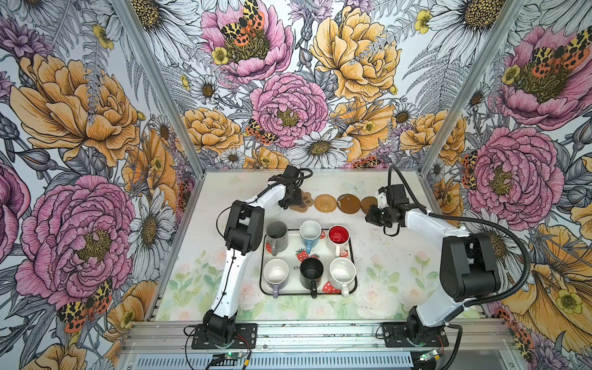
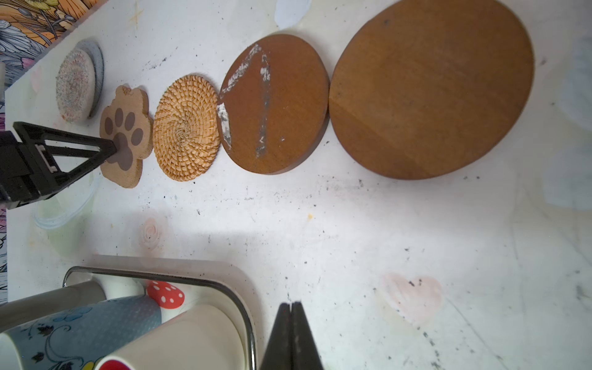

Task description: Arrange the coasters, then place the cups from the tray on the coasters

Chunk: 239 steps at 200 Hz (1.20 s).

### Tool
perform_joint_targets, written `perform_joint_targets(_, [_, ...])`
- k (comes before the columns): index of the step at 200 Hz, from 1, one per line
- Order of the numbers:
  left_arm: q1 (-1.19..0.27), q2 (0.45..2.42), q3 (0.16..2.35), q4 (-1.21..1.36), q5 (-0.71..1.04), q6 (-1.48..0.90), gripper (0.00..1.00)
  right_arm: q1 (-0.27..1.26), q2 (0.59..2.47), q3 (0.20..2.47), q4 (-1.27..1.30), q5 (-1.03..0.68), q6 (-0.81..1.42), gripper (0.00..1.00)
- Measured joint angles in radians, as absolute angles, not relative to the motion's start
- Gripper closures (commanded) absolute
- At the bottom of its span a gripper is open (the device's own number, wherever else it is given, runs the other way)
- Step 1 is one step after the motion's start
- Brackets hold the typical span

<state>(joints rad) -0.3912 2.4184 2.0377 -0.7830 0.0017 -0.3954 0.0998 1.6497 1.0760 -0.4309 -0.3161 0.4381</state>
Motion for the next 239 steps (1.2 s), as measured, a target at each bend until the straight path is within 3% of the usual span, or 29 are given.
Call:
perform_joint_targets(173, [-0.395, 2.353, 1.969, -0.780, 0.014, -0.416, 0.41, 0.100, 1.634, 1.070, -0.423, -0.343, 0.456, 0.99])
perform_joint_targets(239, [-0.384, 2.275, 2.006, -0.785, -0.072, -0.385, 0.40, 0.109, 1.625, 1.070, -0.424, -0.355, 0.475, 0.99])
